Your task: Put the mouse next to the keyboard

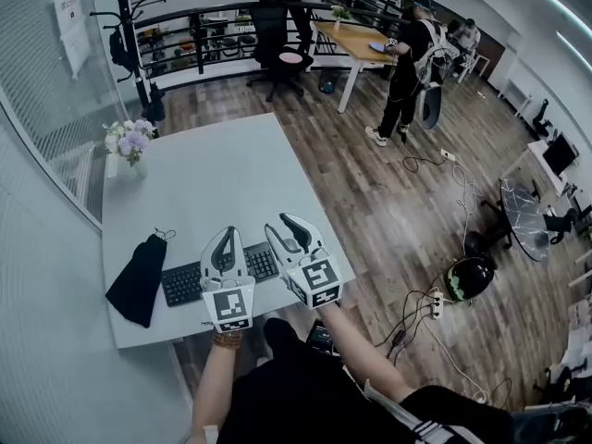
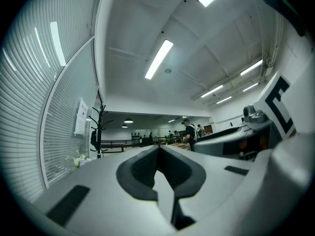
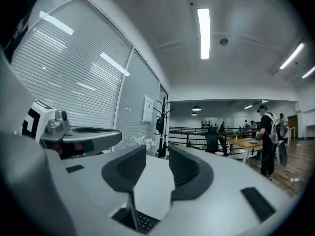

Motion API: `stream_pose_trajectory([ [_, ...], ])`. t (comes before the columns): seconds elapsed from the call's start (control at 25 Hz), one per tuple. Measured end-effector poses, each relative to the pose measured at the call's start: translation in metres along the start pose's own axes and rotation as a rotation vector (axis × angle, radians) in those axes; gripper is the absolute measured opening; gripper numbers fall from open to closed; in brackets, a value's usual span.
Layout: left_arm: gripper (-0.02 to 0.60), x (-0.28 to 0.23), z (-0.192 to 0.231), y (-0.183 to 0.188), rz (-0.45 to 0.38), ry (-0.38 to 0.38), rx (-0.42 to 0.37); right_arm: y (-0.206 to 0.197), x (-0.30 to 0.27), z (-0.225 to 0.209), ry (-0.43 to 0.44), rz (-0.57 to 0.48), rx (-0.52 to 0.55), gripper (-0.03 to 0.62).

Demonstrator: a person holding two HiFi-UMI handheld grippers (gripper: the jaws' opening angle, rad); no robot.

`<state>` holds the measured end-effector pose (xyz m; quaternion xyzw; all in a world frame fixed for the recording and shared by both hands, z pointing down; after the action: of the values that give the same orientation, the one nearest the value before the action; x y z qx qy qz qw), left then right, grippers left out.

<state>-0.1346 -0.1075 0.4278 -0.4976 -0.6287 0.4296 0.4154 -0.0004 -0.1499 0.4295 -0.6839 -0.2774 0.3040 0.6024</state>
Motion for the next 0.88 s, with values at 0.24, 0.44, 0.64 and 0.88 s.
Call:
stream_pose_trajectory([
  [0.24,0.011,0.022,-0.009,-0.007,0.018,-0.017,-0.005,-0.017,0.016,0.016,-0.004,0.013,-0.001,0.120],
  [0.44,0.012,0.037,-0.013,-0.013,0.037,-0.017,-0.003,-0.026,0.028,0.024,-0.012,0.016,-0.005,0.103],
  [0.64,0.011,0.050,-0.015,-0.023,0.052,-0.020,-0.001,-0.043,0.034,0.034,-0.003,0.047,-0.010,0.095],
  [0.88,0.011,0.067,-0.023,-0.031,0.075,-0.020,0.013,-0.057,0.046,0.046,0.009,0.082,-0.011,0.091],
])
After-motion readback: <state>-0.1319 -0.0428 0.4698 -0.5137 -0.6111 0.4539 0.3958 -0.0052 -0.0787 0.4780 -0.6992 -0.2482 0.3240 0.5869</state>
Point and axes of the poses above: the fingertips, and each gripper's own axes: x backward along the fingers, z to its left, y out of its top, the point moved 6 cm from there along x, backward along the fingers, and after that the axes turned 10 degrees about -x, right-handed, at the moved point
